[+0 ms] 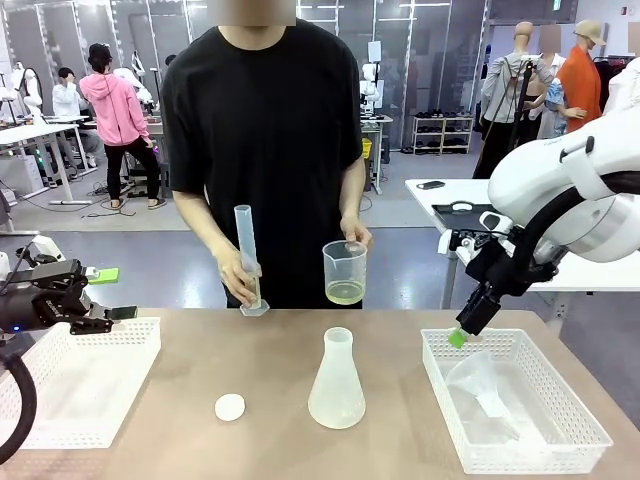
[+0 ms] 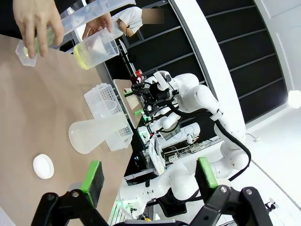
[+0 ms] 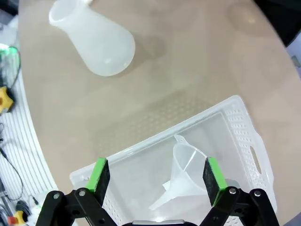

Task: Prepare the solutions needed for the experiment.
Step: Pick up the Plastic Funnel and insert it into the Big flask.

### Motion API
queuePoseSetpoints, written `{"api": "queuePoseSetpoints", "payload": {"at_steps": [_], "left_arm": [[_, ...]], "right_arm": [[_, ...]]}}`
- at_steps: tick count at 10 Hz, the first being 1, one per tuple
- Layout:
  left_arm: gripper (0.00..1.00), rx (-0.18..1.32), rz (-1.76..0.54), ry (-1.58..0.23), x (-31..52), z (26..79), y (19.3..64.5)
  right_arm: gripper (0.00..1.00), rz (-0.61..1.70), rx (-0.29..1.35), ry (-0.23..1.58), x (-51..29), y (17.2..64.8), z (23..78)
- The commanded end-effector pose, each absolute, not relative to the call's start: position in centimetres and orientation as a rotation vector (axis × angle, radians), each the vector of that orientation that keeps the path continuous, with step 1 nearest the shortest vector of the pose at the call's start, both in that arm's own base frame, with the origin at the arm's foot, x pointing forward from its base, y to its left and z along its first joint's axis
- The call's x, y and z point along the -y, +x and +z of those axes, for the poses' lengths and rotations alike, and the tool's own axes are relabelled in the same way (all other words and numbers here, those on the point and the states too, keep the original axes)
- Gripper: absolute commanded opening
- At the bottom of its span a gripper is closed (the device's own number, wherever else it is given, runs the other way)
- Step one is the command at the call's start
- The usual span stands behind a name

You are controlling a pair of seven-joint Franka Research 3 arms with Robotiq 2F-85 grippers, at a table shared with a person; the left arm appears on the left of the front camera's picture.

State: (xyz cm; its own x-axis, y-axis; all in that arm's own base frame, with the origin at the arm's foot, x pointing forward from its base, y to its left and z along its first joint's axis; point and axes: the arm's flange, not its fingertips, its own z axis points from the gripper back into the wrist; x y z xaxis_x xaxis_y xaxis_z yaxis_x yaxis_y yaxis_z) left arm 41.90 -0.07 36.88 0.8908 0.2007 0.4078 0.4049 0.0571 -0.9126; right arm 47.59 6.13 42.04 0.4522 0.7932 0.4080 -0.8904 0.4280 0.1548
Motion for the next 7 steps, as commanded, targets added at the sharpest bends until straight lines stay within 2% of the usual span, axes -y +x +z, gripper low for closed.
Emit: {"api": "queuePoseSetpoints", "payload": {"at_steps": [1,4,7], "left_arm": [[1.00,0.495,-0.169,-1.515,0.1,36.9,41.9],[1.00,0.495,-0.169,-1.515,0.1,36.9,41.9],[1.00,0.495,-0.169,-1.515,0.1,36.9,41.9]], "right_arm": [[1.00,1.344,0.298,0.313,-5.4,49.4,42.0],[1.00,1.567,0.183,0.190,-4.7,51.1,40.9],[1.00,1.695,0.079,0.183,-5.2,52.0,39.3]]}}
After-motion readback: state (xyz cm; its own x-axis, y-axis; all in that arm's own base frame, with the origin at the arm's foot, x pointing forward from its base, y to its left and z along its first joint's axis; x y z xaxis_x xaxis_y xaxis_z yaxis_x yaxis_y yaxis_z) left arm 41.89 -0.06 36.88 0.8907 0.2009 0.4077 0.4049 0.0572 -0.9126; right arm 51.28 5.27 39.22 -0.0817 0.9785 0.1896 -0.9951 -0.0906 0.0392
